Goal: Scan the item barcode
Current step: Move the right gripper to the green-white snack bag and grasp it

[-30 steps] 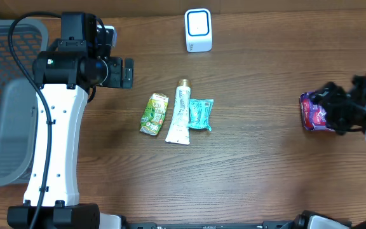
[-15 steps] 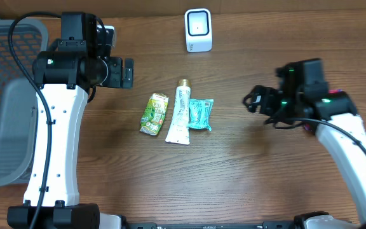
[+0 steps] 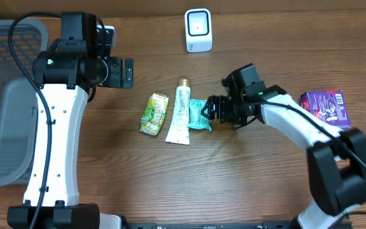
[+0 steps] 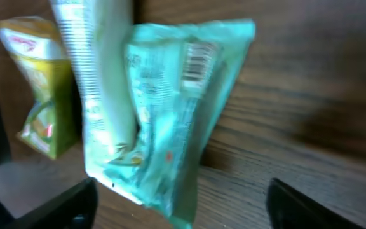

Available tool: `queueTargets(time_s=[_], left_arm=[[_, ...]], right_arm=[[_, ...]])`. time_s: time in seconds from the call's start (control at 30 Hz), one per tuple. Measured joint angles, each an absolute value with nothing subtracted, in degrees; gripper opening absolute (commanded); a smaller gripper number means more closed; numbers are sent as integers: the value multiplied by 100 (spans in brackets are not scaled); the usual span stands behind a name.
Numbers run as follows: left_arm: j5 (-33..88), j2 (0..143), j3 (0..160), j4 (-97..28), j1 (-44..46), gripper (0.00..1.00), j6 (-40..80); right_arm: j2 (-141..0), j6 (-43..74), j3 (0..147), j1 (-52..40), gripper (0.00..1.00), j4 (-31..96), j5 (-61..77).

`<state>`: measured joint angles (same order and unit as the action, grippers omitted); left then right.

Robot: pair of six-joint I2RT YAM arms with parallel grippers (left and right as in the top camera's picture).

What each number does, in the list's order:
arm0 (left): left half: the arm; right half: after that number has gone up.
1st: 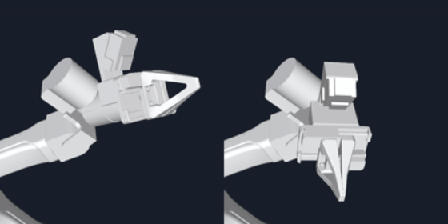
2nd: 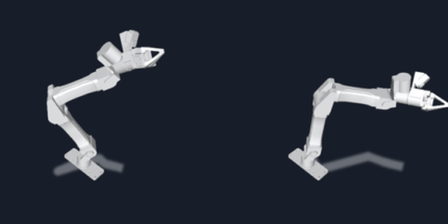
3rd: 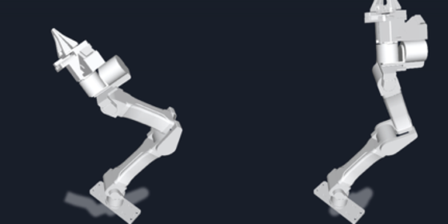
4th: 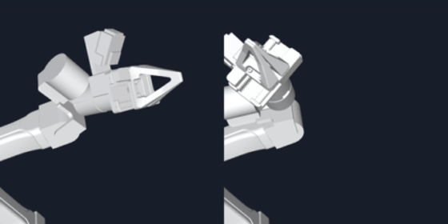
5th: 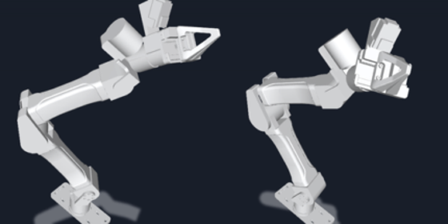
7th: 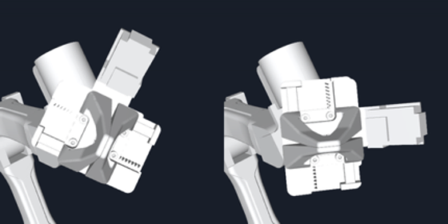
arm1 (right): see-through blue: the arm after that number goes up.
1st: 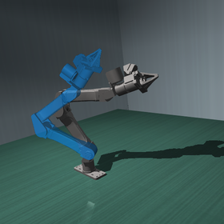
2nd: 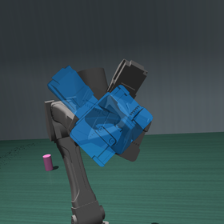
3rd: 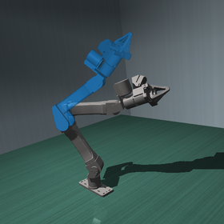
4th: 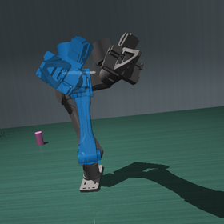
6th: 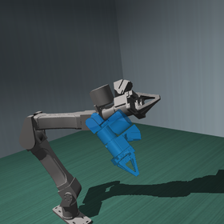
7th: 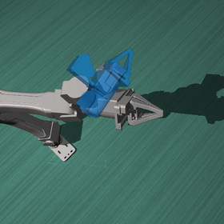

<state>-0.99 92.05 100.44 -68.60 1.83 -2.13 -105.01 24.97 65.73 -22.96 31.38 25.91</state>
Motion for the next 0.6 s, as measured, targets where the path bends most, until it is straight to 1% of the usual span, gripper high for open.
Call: queueTargets(time_s=[0.07,0.23,0.33,0.47,0.57,0.6], left_arm=[[-102,9205,10044,-6860,183,100,-213],[-99,9205,10044,-6860,183,100,-213],[-99,9205,10044,-6860,183,100,-213],[-99,9205,10044,-6860,183,100,-213],[-99,9205,10044,-6860,183,100,-213],[-102,9205,10044,-6858,183,100,-213]], right_arm=[[-10669,2561,6576,-2296,62,3146,2700],[-10772,2842,6576,-2296,61,3138,2805],[-10787,3148,6576,-2305,57,3116,2783],[-10982,3518,6576,-2357,48,3041,2842],[-11229,3726,6573,-2399,34,2978,3041],[-11253,3769,6576,-2410,24,2971,3100]])
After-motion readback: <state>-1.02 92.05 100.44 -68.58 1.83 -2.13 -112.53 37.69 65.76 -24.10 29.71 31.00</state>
